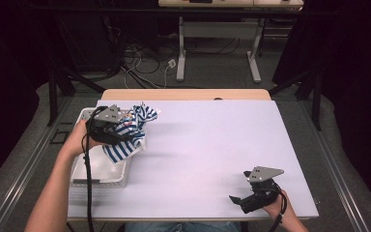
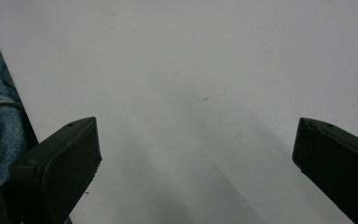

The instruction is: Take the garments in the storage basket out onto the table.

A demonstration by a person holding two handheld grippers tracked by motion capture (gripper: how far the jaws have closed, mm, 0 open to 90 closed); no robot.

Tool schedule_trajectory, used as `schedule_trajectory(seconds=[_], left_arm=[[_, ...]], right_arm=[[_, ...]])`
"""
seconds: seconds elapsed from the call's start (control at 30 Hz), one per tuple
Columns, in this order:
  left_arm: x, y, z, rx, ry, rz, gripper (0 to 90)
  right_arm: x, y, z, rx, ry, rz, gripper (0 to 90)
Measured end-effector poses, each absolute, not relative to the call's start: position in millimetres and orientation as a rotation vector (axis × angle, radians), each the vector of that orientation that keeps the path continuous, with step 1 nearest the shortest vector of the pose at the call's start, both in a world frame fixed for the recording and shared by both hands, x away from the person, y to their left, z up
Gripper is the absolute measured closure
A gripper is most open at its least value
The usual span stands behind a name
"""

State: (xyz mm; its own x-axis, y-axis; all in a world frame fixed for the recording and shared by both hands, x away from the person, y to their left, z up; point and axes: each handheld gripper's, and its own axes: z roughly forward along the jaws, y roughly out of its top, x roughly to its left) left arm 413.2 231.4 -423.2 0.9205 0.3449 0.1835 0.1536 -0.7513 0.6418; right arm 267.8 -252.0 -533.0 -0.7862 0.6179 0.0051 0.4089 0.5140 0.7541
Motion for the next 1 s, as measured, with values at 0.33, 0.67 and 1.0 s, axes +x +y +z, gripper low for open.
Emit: schedule_trajectory(seconds=[0.33,0.67,1.0], left_arm=[[415,219,-424,2.397,0.350,0.376,50.5],[417,204,-429,2.398,0.328,0.366,50.4],[418,193,-431,2.391,0.315,0.349,50.4]], right_arm=[[268,-252,-533,0.866,2.491,1.142,0.6],[268,-252,-533,0.865,2.493,1.137,0.6],[268,-252,-533,0.863,2.494,1.139,0.7]])
